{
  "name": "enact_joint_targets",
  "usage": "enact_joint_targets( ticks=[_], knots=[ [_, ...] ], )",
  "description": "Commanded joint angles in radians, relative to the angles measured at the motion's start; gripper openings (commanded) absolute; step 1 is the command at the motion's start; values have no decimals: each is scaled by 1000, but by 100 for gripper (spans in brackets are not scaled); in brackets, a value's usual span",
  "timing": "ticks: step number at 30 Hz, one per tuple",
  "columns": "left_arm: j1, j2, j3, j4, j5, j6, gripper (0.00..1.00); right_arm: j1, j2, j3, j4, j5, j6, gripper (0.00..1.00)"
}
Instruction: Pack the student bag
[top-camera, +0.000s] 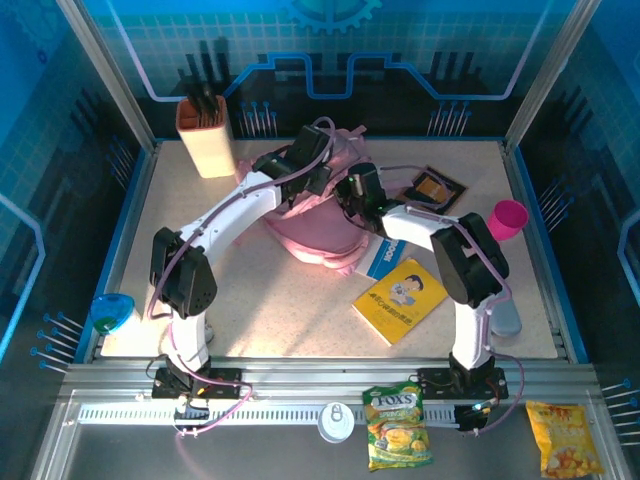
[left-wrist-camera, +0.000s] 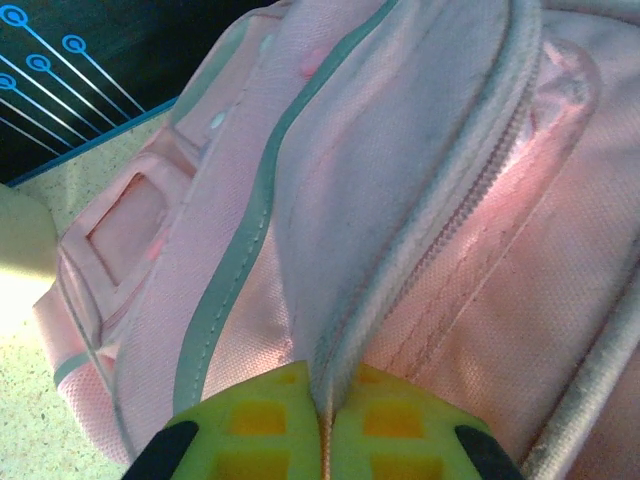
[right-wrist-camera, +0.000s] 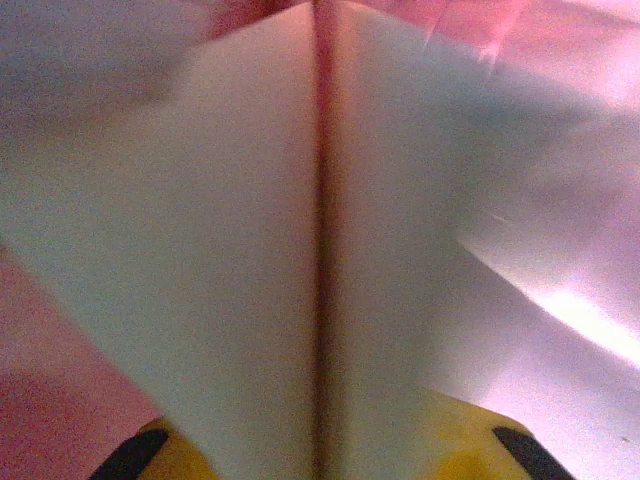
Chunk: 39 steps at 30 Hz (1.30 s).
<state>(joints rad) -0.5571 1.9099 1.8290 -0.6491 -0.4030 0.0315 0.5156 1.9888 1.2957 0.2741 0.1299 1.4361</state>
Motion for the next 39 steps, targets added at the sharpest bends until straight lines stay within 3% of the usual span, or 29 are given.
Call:
enact_joint_targets(
  ticks=[1, 6, 9, 14, 23, 28, 32, 39],
  knots=[
    [-4, -78, 38, 95, 33, -11, 0, 20, 48, 53, -38, -13, 40, 32],
    [17, -73, 27, 96, 34, -30, 0, 12, 39, 37, -11, -101, 18, 48],
    [32, -72, 19, 94, 33, -36, 0, 3, -16, -35, 11, -121, 30, 53],
    [56, -79, 1, 94, 46, -56, 0, -9, -67, -108, 18, -134, 10, 36],
    [67, -85, -10, 86, 64, -61, 0, -11, 57, -7, 41, -230, -1, 25],
    [69, -83, -17, 82, 69, -59, 0, -24, 117, 83, 24, -311, -36, 25],
    [77, -84, -30, 79, 63, -59, 0, -35, 52, 34, -55, -324, -66, 40],
    [108, -107, -134, 99, 52, -61, 0, -46, -243, -226, -125, -389, -191, 63]
  ],
)
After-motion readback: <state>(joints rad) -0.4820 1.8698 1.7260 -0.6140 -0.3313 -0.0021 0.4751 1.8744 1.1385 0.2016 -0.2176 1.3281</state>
